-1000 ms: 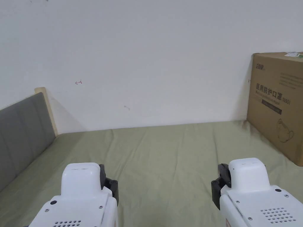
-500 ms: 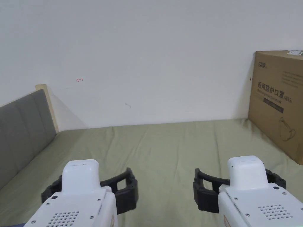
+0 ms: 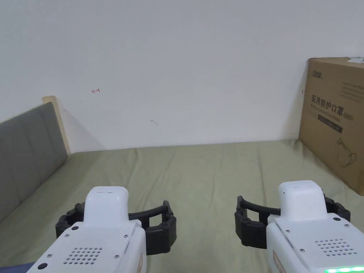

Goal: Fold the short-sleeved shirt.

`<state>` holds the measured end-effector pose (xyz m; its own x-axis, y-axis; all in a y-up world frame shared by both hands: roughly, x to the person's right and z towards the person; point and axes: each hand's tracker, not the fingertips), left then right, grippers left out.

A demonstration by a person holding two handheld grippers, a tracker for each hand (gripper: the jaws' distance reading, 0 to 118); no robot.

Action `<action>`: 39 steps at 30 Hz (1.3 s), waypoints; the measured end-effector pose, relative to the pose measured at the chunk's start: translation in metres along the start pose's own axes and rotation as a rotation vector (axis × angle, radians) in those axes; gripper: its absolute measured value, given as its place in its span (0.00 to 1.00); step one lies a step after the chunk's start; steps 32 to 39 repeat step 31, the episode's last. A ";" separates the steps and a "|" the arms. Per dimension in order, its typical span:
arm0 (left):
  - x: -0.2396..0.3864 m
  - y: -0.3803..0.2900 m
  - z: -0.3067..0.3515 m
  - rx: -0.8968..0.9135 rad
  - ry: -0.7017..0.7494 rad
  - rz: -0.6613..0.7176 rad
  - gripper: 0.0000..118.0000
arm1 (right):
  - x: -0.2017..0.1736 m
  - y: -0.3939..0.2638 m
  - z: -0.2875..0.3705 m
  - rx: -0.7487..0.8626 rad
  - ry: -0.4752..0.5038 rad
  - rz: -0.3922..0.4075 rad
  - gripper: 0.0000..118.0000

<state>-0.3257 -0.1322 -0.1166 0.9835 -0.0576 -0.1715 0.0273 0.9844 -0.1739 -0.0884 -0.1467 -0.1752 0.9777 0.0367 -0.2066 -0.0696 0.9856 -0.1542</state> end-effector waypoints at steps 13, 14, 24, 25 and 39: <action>0.000 0.013 0.003 -0.063 0.009 0.030 1.00 | 0.002 -0.001 -0.007 -0.035 0.013 -0.002 0.92; -0.001 0.014 0.003 -0.078 -0.006 0.040 1.00 | 0.001 -0.001 -0.008 -0.039 0.013 0.000 0.92; 0.001 0.014 -0.002 -0.089 -0.016 0.067 1.00 | -0.002 -0.005 -0.014 -0.058 0.021 0.016 0.92; 0.001 0.013 -0.003 -0.087 -0.014 0.068 1.00 | -0.002 -0.005 -0.014 -0.058 0.020 0.017 0.92; 0.005 0.010 -0.005 -0.076 0.010 0.029 1.00 | 0.003 -0.006 -0.017 -0.062 0.014 0.007 0.92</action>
